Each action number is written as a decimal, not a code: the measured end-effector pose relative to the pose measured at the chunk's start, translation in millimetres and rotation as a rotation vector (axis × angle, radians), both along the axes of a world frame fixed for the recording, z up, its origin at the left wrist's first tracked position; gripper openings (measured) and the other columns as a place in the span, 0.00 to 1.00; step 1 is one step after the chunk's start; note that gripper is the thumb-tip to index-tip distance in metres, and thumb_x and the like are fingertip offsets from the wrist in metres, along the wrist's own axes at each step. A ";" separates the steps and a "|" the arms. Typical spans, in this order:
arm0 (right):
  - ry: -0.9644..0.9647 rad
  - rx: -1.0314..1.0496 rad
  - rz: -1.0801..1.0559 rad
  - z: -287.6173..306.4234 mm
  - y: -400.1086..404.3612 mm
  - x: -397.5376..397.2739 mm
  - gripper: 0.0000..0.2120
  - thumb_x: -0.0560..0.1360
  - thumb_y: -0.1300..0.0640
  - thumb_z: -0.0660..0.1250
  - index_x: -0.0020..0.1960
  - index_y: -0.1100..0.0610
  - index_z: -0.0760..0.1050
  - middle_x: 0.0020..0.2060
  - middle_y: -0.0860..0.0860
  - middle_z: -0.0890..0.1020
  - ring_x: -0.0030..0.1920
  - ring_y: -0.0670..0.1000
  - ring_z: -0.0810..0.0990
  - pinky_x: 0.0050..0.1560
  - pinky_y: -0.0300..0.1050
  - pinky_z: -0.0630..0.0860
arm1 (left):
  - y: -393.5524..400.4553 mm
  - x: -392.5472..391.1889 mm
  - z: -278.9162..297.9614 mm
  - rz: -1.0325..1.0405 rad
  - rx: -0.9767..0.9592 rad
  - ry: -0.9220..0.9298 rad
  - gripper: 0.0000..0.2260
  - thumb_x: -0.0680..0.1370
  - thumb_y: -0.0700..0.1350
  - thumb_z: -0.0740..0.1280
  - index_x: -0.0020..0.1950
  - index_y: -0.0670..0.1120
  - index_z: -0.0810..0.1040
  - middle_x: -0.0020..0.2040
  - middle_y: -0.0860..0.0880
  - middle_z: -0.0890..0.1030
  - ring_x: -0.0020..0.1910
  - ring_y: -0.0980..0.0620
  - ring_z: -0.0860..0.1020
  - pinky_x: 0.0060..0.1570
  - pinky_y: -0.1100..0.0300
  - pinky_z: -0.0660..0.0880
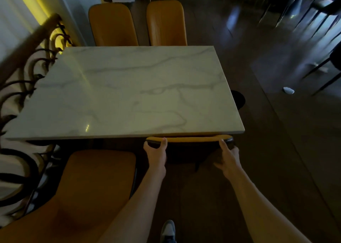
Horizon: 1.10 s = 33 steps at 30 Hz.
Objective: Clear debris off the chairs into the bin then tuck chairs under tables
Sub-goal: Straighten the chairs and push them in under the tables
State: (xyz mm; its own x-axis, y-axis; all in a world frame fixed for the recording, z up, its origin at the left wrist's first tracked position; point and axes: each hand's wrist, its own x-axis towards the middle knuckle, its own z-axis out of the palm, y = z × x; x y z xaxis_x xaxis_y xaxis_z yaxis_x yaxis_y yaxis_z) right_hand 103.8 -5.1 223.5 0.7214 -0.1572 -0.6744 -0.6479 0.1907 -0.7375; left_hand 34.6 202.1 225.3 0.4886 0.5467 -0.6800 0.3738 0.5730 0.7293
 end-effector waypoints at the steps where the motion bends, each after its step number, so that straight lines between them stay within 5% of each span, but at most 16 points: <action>1: -0.028 -0.020 0.020 5.6 -1.2 -5.2 0.38 0.77 0.50 0.69 0.79 0.49 0.50 0.72 0.58 0.66 0.71 0.62 0.67 0.67 0.71 0.67 | -2.6 -6.7 5.5 -0.006 0.009 -0.013 0.42 0.73 0.52 0.74 0.79 0.59 0.52 0.76 0.42 0.64 0.70 0.37 0.68 0.64 0.38 0.72; 4: -0.188 -0.068 0.130 24.3 -5.8 -20.5 0.34 0.79 0.51 0.67 0.78 0.54 0.51 0.71 0.56 0.68 0.68 0.57 0.69 0.68 0.64 0.66 | -14.0 -24.3 28.0 -0.050 0.059 -0.063 0.38 0.76 0.52 0.71 0.80 0.55 0.52 0.74 0.44 0.65 0.64 0.42 0.74 0.61 0.45 0.75; 7: -0.406 -0.193 0.285 52.5 -9.8 -39.0 0.30 0.79 0.52 0.66 0.76 0.54 0.57 0.69 0.53 0.70 0.71 0.56 0.69 0.70 0.57 0.68 | -25.2 -39.7 51.1 -0.168 0.226 -0.102 0.36 0.78 0.54 0.69 0.80 0.53 0.53 0.79 0.44 0.57 0.76 0.41 0.62 0.70 0.44 0.66; 13: -0.701 -0.473 0.497 112.1 -10.2 -71.9 0.40 0.79 0.39 0.62 0.80 0.52 0.45 0.79 0.54 0.58 0.78 0.57 0.59 0.73 0.63 0.64 | -42.7 -71.7 108.6 -0.413 0.759 -0.330 0.34 0.79 0.55 0.67 0.80 0.49 0.55 0.80 0.49 0.57 0.78 0.50 0.56 0.73 0.54 0.58; 17: -0.927 -0.606 0.557 146.6 -11.6 -93.0 0.41 0.78 0.34 0.58 0.80 0.52 0.44 0.80 0.55 0.53 0.79 0.56 0.53 0.76 0.64 0.57 | -46.7 -88.7 143.4 -0.489 1.059 -0.382 0.38 0.76 0.66 0.63 0.80 0.52 0.54 0.81 0.47 0.55 0.79 0.48 0.53 0.75 0.48 0.56; 23: -1.135 -0.920 0.607 192.4 -10.2 -115.8 0.38 0.80 0.38 0.56 0.80 0.50 0.40 0.80 0.51 0.41 0.79 0.53 0.38 0.75 0.54 0.38 | -40.0 -118.2 194.3 -0.492 1.465 -0.271 0.36 0.77 0.70 0.54 0.80 0.57 0.48 0.82 0.48 0.45 0.80 0.45 0.45 0.74 0.41 0.52; 28: -1.181 -0.988 0.666 217.1 -3.9 -132.9 0.40 0.79 0.36 0.54 0.80 0.50 0.37 0.80 0.51 0.39 0.79 0.55 0.36 0.76 0.56 0.37 | -26.8 -145.1 223.3 -0.480 1.724 -0.128 0.36 0.77 0.71 0.48 0.80 0.57 0.43 0.81 0.49 0.40 0.79 0.46 0.39 0.76 0.44 0.46; 33: -1.195 -0.954 0.734 226.5 22.0 -152.0 0.41 0.77 0.33 0.51 0.80 0.49 0.37 0.80 0.52 0.39 0.79 0.55 0.37 0.78 0.59 0.39 | -5.5 -173.8 227.9 -0.438 1.751 -0.059 0.36 0.78 0.70 0.49 0.80 0.56 0.44 0.81 0.47 0.41 0.80 0.45 0.41 0.77 0.42 0.49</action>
State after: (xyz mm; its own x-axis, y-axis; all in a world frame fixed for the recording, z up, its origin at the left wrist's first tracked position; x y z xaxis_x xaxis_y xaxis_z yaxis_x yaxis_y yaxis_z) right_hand -48.3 17.0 450.1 0.8203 0.4179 0.3905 0.5707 -0.6430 -0.5108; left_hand -139.3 196.6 453.2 0.7790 0.3739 0.5033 0.2247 -0.9159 0.3326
